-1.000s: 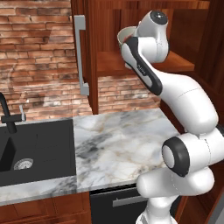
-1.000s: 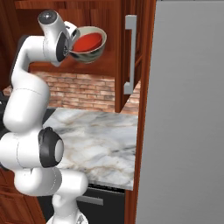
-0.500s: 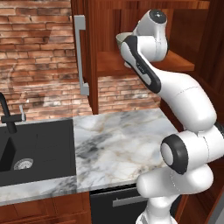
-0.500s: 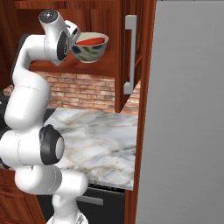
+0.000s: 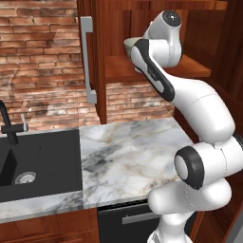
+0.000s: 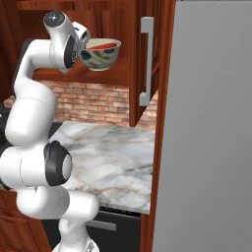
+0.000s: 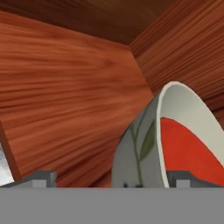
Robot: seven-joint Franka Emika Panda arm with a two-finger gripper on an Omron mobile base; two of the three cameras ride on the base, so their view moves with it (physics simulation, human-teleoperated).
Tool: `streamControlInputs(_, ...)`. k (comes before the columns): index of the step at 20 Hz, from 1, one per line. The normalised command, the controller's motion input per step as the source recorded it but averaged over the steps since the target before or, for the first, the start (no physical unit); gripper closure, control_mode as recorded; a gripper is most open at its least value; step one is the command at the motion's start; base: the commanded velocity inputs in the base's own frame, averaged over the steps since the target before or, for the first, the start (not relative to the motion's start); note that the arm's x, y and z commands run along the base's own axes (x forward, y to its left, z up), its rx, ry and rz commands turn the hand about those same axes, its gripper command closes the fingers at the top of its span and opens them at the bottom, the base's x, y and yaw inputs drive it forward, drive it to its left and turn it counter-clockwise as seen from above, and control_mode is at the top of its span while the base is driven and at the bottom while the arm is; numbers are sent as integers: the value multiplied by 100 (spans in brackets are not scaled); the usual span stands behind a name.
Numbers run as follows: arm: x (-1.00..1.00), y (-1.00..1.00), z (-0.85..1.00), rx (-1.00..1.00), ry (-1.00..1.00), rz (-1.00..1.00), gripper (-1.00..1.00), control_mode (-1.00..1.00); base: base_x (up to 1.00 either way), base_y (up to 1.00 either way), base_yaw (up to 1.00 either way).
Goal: Pick up the bowls on the counter and stack them on top of one another in the open cabinet. Place the smaller bowl on top of the larger bowl.
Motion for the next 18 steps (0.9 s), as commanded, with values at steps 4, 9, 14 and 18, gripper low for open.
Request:
streamControlInputs(4,0,0,13,0,-8,0,-100,-100,0,0,0)
streamControlInputs(9,-6,0,14,0,-12,0,-100,-100,0,0,0)
streamControlInputs(14,-14,0,16,0,-9,0,-100,-100,0,0,0)
streamControlInputs(18,-24,0,4,0,-9,0,-100,-100,0,0,0)
